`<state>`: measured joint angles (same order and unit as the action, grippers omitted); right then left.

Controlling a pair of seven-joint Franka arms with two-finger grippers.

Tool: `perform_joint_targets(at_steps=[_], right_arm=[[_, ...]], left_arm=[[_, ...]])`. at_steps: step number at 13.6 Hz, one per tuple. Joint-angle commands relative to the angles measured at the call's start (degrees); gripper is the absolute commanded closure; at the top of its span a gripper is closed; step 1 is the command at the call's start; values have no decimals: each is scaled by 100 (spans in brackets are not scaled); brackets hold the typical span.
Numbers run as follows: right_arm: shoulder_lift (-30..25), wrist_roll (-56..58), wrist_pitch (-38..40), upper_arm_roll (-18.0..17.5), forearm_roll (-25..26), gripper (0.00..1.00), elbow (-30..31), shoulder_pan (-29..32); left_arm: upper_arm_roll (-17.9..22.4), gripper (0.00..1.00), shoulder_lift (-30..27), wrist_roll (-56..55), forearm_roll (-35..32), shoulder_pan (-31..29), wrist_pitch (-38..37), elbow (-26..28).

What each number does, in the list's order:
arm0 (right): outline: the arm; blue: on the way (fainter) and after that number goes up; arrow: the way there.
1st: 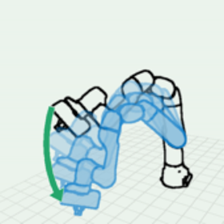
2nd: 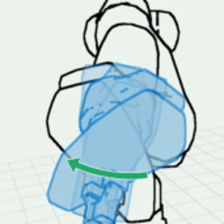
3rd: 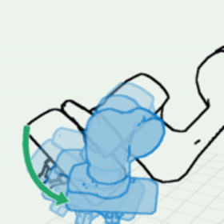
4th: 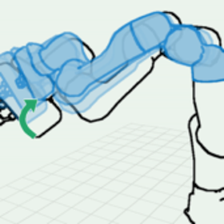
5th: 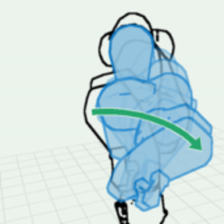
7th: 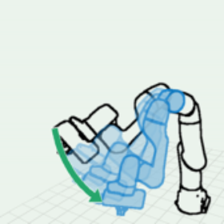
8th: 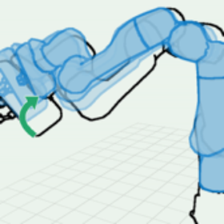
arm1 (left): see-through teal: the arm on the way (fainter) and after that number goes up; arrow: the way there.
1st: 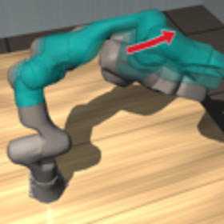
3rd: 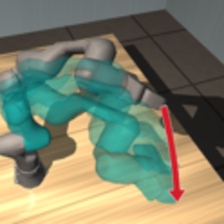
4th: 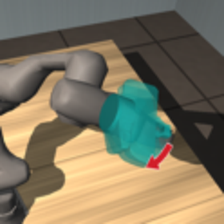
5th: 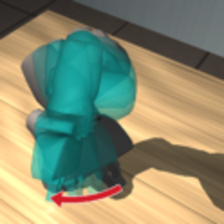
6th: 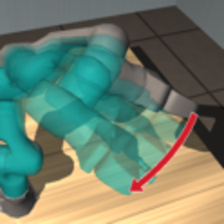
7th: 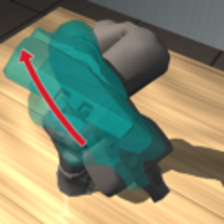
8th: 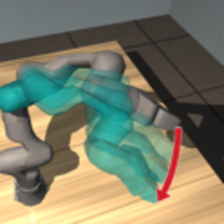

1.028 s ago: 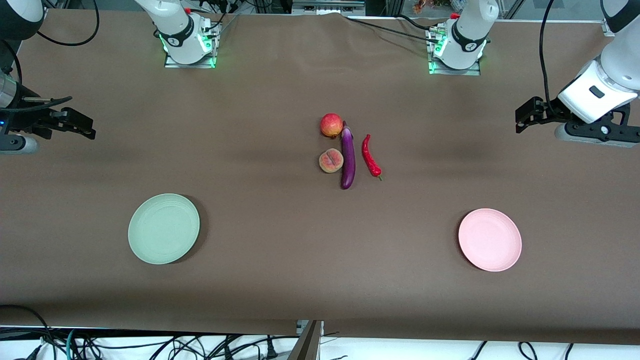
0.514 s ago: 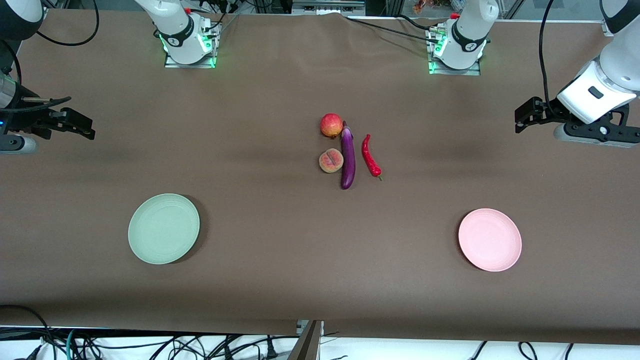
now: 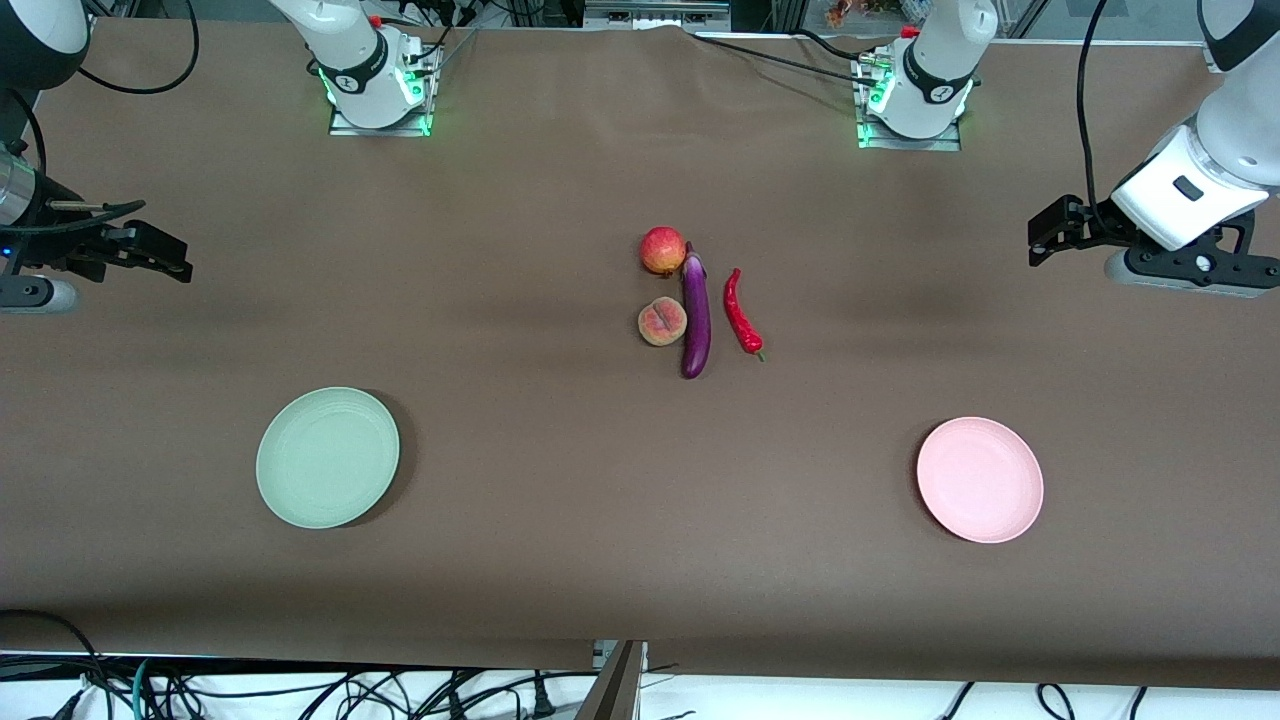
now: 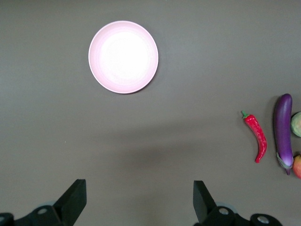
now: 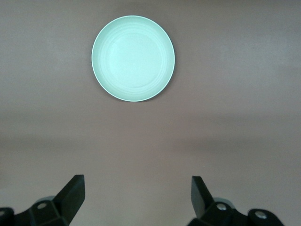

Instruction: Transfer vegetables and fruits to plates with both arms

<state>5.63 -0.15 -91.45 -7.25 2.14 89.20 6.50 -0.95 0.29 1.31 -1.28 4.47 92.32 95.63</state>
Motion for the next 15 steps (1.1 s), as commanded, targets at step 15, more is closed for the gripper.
perform_joint_targets(at_steps=[15], right_arm=[[465,-11,442,-31,-20,0,-114,-500]], left_arm=[[24,0,2194,-1507,752,729,178,-1002]])
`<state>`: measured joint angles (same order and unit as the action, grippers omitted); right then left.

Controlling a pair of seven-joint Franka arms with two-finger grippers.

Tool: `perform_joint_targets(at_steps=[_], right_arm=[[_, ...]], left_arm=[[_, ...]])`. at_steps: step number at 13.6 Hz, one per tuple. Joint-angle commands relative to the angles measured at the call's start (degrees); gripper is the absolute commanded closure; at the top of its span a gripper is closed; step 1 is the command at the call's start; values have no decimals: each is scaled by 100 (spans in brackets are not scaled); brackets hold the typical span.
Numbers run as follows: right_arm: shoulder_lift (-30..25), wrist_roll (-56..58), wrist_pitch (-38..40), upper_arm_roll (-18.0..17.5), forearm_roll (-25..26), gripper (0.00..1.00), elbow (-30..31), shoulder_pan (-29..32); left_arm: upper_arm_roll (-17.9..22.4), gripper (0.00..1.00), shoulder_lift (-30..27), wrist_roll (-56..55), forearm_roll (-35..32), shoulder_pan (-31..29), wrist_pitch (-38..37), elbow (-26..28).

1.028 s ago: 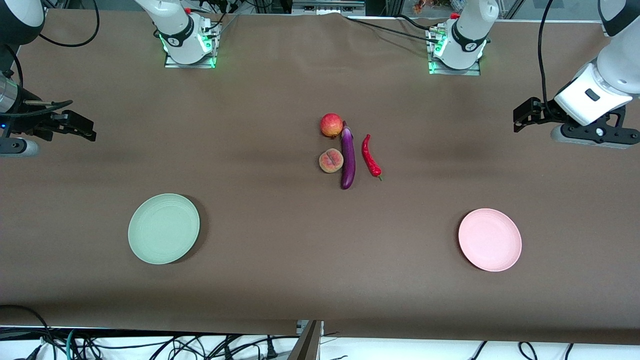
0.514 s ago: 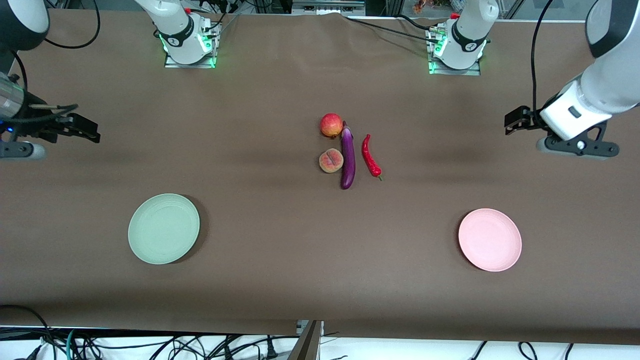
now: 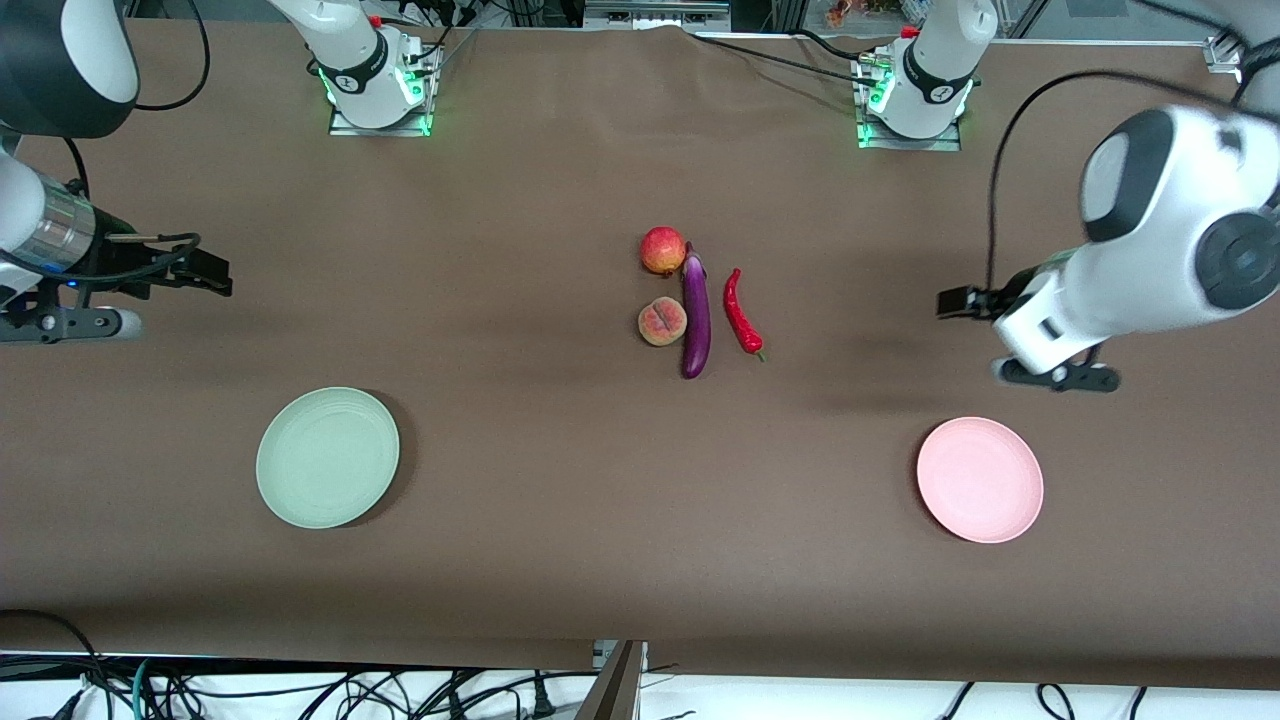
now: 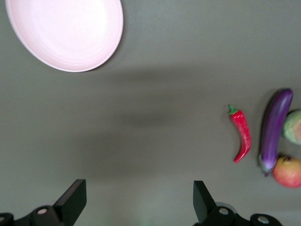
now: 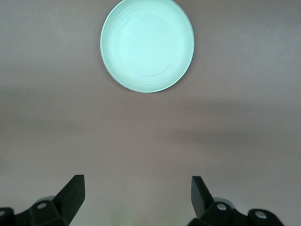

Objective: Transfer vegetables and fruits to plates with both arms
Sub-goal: 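Reach the left gripper toward the chili while the right gripper advances, then grasp the red chili with the left gripper while the right gripper approaches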

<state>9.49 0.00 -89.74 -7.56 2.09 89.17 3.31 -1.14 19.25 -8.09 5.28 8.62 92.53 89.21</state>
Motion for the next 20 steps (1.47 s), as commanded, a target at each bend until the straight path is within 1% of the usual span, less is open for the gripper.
perform_joint_targets(at_steps=[1,3,4,7,9,10,11,13,14,15,16,17,18,20], right_arm=[[114,-105,255,1,-85,0,-128,-339],[271,-280,211,1,-427,0,-128,-568],[394,-525,141,1,-594,0,-120,-664],[728,-1071,-175,1,-684,0,-58,-1156],[974,-1291,-342,1,-762,0,-58,-1447],[1071,-1318,-343,1,-893,0,-58,-1465],[1185,-1240,-326,1,-956,0,-58,-1465],[1449,-1021,-264,1,-912,0,-67,-1526],[1563,-881,-255,1,-912,0,-58,-1562],[1669,-792,-264,1,-956,0,-67,-1562],[1714,-817,-290,1,-974,0,-58,-1605],[1792,-896,-342,-8,-1017,0,-58,-1693],[1810,-984,-369,1,-1183,0,-49,-1868],[1846,-1981,-754,1,-1613,0,195,-2184]], left_arm=[[35,0,377,-893,105,490,369,-291],[17,0,605,-1517,131,903,424,-238],[8,0,745,-1564,253,1035,503,-124],[-61,0,677,-1721,447,1326,1458,788],[-97,0,694,-2343,439,1658,2047,1141],[-97,0,729,-2512,404,1826,2390,1343],[-97,0,773,-2557,404,1889,2828,1632],[-106,0,826,-2836,421,2073,3935,2291],[-115,0,922,-3117,439,2230,4244,2390],[-106,0,1044,-3442,421,2389,4317,2364],[-106,3,1124,-3558,395,2451,4379,2364],[-106,17,1238,-3611,395,2478,4519,2364],[-106,31,1309,-3612,395,2469,4572,2355],[-106,72,1353,-3612,386,2452,4573,2329]])
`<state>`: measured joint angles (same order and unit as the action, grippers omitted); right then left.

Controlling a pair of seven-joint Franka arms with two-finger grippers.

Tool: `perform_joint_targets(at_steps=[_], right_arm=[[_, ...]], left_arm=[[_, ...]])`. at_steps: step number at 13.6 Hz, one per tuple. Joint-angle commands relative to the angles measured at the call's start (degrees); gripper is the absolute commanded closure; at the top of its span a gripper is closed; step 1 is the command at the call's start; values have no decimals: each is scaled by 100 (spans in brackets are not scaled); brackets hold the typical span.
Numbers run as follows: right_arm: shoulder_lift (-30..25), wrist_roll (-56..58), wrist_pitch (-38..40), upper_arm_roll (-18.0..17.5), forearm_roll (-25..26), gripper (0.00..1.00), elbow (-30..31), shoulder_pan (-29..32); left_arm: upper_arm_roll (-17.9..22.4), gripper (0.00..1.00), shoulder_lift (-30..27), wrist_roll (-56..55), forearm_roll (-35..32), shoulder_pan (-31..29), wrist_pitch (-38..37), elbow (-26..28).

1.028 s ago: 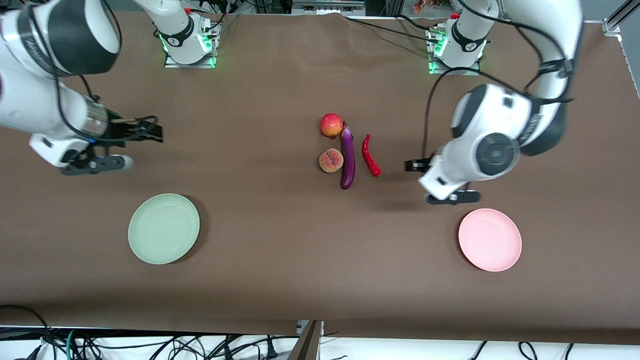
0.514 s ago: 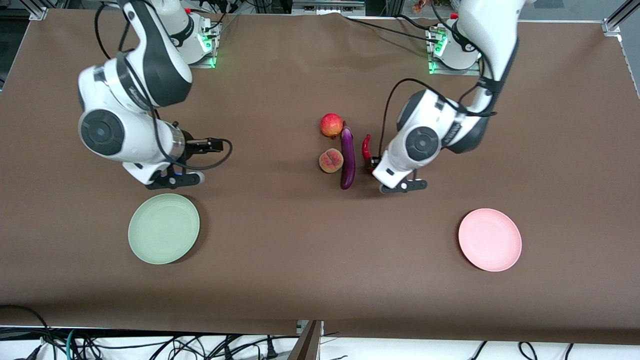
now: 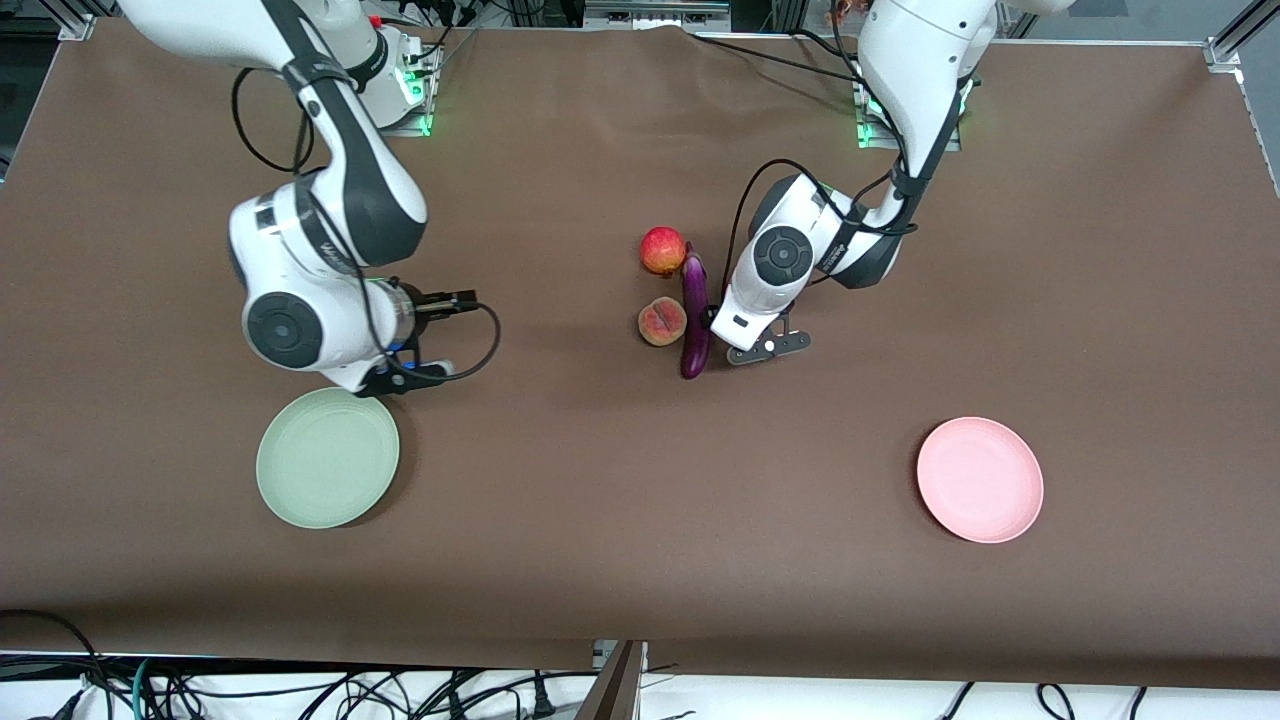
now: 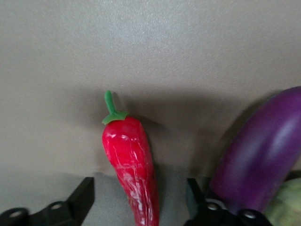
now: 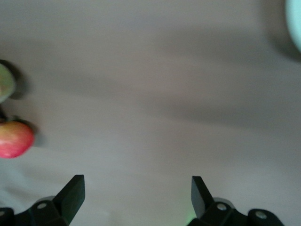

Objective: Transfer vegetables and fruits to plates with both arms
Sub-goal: 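Grasp the red chili with the left gripper while the right gripper approaches, then lower the red chili onto the pink plate with the left gripper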

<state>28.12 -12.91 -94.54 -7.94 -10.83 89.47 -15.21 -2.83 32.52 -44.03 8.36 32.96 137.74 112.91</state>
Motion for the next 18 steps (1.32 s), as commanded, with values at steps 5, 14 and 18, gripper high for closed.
perform_joint_targets(at_steps=[5,14,18], right_arm=[[-8,-2325,-1143,38,-376,0,526,-1571],[413,-4008,-2963,55,-288,0,879,-3048],[581,-4088,-3299,73,-70,0,844,-3146]], left_arm=[[309,94,-438,69,-27,-228,-500,-59],[309,94,-774,2227,-1100,-1853,-1891,-1051],[309,94,-379,4117,-1309,-2496,-1864,-1682]])
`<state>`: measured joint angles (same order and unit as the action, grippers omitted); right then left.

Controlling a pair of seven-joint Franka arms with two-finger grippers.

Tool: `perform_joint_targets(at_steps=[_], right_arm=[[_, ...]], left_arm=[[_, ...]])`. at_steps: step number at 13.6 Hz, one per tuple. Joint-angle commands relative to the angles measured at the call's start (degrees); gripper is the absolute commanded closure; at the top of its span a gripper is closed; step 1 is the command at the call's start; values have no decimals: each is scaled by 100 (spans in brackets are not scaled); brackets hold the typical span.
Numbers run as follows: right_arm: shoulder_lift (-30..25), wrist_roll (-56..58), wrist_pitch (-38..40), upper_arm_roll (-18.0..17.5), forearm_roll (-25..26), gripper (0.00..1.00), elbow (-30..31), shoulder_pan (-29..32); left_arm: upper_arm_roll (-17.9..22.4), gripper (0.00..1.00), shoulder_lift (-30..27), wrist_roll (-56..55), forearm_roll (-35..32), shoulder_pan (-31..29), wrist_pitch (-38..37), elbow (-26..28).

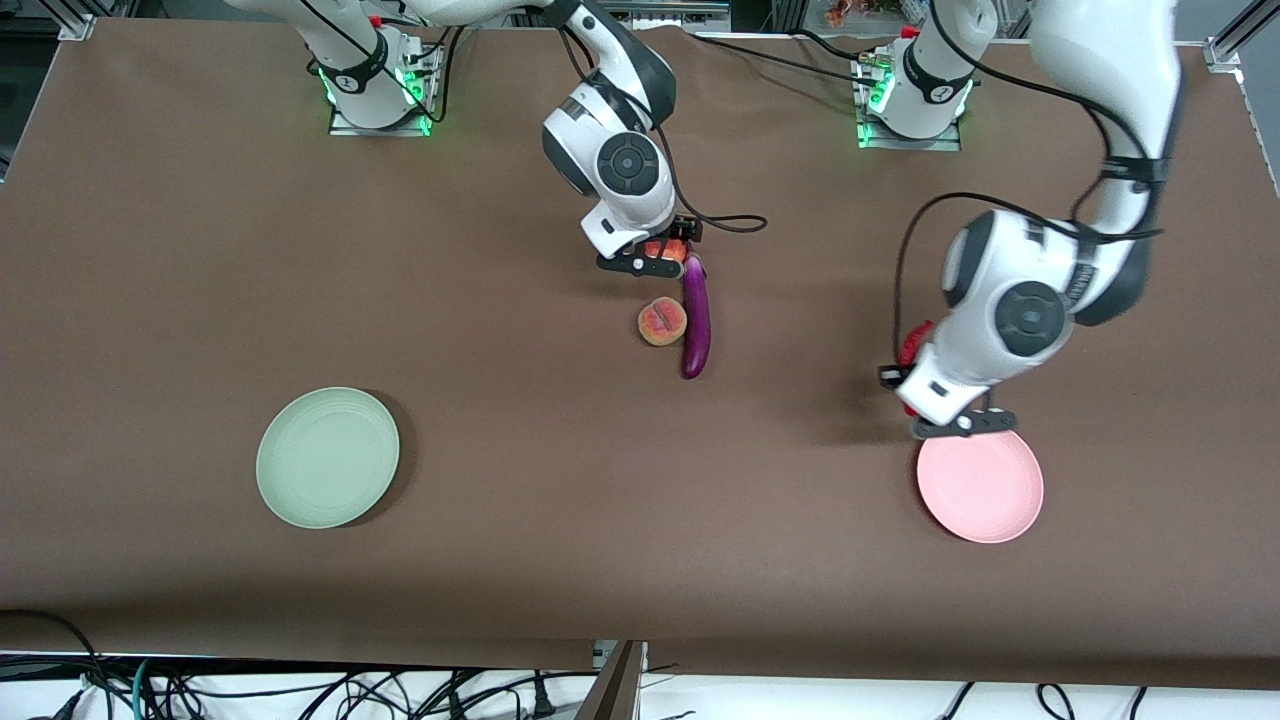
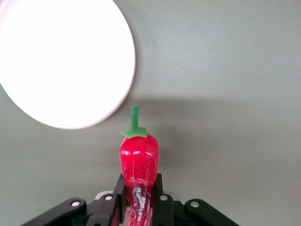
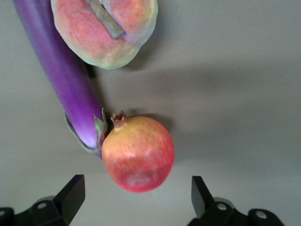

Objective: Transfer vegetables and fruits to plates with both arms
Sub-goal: 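Lower the red chili onto the pink plate with the left gripper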

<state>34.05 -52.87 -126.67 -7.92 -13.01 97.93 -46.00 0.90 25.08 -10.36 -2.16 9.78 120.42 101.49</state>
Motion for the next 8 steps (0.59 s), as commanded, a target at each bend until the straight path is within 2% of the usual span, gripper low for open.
perform_joint_targets(at_steps=[1,5,8], right_arm=[[5,-101,-95,71,254,0,-19,-67],[242,-92,-525,71,474,0,-19,-76],[418,-101,-885,71,616,0,-19,-111]], left_arm=[[-63,94,444,928,-415,-196,-133,-681],[-72,94,1146,1149,-1031,-222,-89,-1480],[-116,91,1543,1754,-909,-362,112,-1886]])
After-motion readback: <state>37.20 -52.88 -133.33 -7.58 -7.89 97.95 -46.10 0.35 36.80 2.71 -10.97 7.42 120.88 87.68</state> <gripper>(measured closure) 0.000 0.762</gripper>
